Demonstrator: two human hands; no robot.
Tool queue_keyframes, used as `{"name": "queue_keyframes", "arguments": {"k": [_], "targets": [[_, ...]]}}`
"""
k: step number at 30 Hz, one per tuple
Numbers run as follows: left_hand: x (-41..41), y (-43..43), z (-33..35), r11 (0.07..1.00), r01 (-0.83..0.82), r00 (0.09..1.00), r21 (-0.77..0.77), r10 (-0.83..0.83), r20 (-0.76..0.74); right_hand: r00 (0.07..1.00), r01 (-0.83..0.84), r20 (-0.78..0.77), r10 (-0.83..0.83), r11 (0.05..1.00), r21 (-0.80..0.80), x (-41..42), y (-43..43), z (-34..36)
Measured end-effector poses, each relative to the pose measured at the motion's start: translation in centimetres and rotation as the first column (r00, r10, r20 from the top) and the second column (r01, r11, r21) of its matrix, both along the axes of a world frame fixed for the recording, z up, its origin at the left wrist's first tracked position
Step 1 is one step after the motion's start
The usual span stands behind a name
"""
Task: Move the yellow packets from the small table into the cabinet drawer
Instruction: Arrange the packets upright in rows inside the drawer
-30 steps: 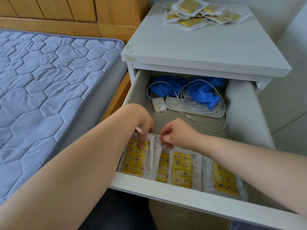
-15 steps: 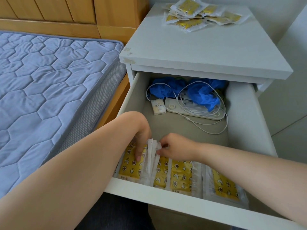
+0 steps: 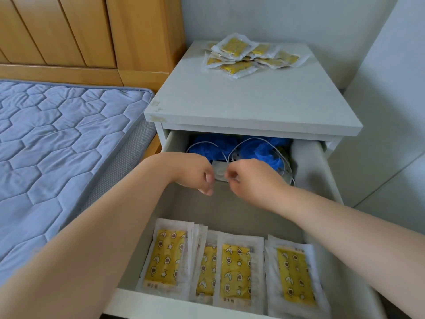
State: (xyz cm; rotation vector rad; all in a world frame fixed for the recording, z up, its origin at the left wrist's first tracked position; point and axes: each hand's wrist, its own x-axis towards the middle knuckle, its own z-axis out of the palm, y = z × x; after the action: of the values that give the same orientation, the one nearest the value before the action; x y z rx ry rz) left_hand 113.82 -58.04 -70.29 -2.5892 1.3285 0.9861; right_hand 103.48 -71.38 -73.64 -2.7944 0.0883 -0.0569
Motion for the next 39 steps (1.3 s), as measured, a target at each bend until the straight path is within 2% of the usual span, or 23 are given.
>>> {"name": "queue_keyframes", "arguments": {"k": [3, 6, 9, 11, 14, 16, 19, 21, 24, 28, 34, 39], "targets": [[0.4, -1.2, 2.9, 0.96, -0.101, 0.994, -0.261, 0.09, -0.056, 0.962, 0.041, 0.267, -0.051, 0.998, 0.045, 0.0, -1.9, 3.2], [0.9, -2.6, 5.5, 0.867, -0.181, 0.983, -0.465, 0.157, -0.092, 0.908, 0.084, 0.405, -0.108, 0.993, 0.078, 0.2, -4.0, 6.1], [1.8, -4.4, 6.8, 0.726, -0.269, 0.961, -0.633, 0.249, -0.122, 0.902, 0.152, 0.394, -0.175, 0.984, 0.09, 0.9, -6.3, 7.4], [2.7, -5.7, 6.5, 0.596, -0.356, 0.92, -0.72, 0.357, -0.16, 0.902, 0.194, 0.373, -0.219, 0.976, 0.102, 1.6, -7.7, 7.7], [4.5, -6.9, 5.1, 0.401, -0.44, 0.828, -0.803, 0.528, -0.189, 0.907, 0.231, 0.332, -0.258, 0.966, 0.119, 3.0, -9.8, 8.0], [5.8, -7.5, 4.5, 0.339, -0.455, 0.787, -0.823, 0.586, -0.194, 0.917, 0.269, 0.274, -0.289, 0.957, 0.111, 4.3, -11.1, 8.0], [7.6, -8.8, 4.3, 0.371, -0.448, 0.77, -0.814, 0.623, -0.14, 0.914, 0.335, 0.172, -0.368, 0.922, 0.192, 6.5, -13.3, 7.7], [8.7, -9.8, 4.0, 0.459, -0.415, 0.771, -0.785, 0.636, -0.035, 0.89, 0.4, 0.12, -0.44, 0.879, 0.259, 8.0, -14.7, 7.5], [10.3, -11.4, 3.3, 0.563, -0.353, 0.746, -0.747, 0.651, 0.138, 0.831, 0.471, 0.16, -0.533, 0.827, 0.308, 10.6, -16.3, 7.3], [13.3, -13.5, 3.0, 0.579, -0.33, 0.694, -0.745, 0.684, 0.224, 0.785, 0.517, 0.277, -0.554, 0.833, 0.197, 14.5, -17.8, 6.5], [18.1, -16.4, 3.2, 0.64, -0.166, 0.617, -0.75, 0.661, 0.428, 0.813, 0.508, 0.332, -0.478, 0.861, -0.003, 19.6, -20.4, 6.3], [21.0, -18.0, 3.1, 0.737, -0.178, 0.657, -0.653, 0.583, 0.479, 0.84, 0.487, 0.332, -0.429, 0.866, -0.112, 22.9, -21.5, 6.3]]}}
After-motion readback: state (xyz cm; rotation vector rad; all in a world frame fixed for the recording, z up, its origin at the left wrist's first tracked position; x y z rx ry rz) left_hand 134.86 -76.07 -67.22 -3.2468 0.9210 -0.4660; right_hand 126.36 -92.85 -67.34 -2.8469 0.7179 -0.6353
